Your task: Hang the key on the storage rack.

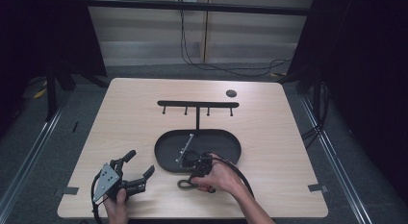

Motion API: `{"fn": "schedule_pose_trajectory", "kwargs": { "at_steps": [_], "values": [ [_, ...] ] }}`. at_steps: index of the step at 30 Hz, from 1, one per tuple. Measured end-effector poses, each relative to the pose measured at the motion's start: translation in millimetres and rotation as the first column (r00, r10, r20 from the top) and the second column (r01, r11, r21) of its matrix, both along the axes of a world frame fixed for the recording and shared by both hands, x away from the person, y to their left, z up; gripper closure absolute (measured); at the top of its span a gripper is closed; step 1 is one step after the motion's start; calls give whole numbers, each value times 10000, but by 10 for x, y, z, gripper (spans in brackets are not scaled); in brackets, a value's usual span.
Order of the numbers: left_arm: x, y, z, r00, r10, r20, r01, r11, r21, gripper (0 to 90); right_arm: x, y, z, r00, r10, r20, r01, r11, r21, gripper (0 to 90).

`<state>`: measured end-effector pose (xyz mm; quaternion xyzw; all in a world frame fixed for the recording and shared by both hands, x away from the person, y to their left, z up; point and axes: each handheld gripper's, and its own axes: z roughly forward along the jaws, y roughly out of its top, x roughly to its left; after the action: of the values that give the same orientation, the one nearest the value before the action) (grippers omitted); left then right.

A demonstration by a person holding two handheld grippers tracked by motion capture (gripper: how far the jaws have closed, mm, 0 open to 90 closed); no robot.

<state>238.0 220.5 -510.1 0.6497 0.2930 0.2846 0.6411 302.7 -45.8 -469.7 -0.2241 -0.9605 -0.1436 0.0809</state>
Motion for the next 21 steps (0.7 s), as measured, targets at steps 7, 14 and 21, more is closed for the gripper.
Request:
{"fn": "schedule_pose_trajectory", "kwargs": {
  "at_steps": [7,14,21],
  "values": [
    [0,1,0,10000,-15,4,15,10000,6,154,29,-42,22,9989,-189,-423,193,9998,84,858],
    [0,1,0,10000,-16,1,16,10000,-1,154,44,-110,99,9981,-106,-601,117,9998,176,857],
    [0,1,0,10000,-14,2,14,10000,-1,154,71,-187,239,9957,-152,-919,186,9991,368,858]
  ]
}}
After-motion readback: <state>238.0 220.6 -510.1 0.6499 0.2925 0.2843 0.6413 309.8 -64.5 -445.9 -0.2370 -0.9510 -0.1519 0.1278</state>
